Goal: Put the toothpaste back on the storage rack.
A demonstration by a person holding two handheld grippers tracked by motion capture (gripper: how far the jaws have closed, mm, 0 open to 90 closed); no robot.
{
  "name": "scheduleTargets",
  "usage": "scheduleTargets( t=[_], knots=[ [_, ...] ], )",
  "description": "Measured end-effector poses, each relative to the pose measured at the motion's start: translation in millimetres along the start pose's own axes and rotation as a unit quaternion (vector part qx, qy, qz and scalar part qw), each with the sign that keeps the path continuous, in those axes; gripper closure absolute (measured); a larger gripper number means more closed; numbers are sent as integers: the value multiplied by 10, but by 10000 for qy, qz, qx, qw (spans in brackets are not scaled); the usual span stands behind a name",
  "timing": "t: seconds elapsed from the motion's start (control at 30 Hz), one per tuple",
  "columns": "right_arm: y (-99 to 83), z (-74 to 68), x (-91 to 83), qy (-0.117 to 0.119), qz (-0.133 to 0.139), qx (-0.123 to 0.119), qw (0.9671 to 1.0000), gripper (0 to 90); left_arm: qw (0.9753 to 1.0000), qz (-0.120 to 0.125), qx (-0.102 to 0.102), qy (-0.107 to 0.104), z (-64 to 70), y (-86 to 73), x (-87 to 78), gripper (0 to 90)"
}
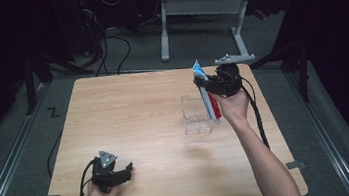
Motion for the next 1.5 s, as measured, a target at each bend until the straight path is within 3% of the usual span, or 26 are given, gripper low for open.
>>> scheduleTargets(
  t=[0.2, 0.73, 0.97, 1.5],
  knots=[
    [49, 11, 67, 20, 153, 81, 9998, 724, 10000, 1, 1, -1, 0, 0, 0, 207],
    [59, -5, 406, -229, 102, 90, 9996, 721, 10000, -16, 26, -13, 0, -2, -3, 207],
    [33, 19, 415, -281, 94, 50, 9995, 719, 10000, -18, 30, -15, 1, -2, -3, 206],
    [-96, 137, 416, -360, 115, 224, 9990, 713, 10000, -19, 31, -16, 1, -2, -4, 207]
  ],
)
Point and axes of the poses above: each handheld gripper's, and its own axes: x roughly forward along the jaws, y roughly out of its top, z roughly to its right, the point moved 2 cm from there along x, roughly forward along the jaws, and after that the axes turned 13 degrees about -x, right-handed, at the moved point
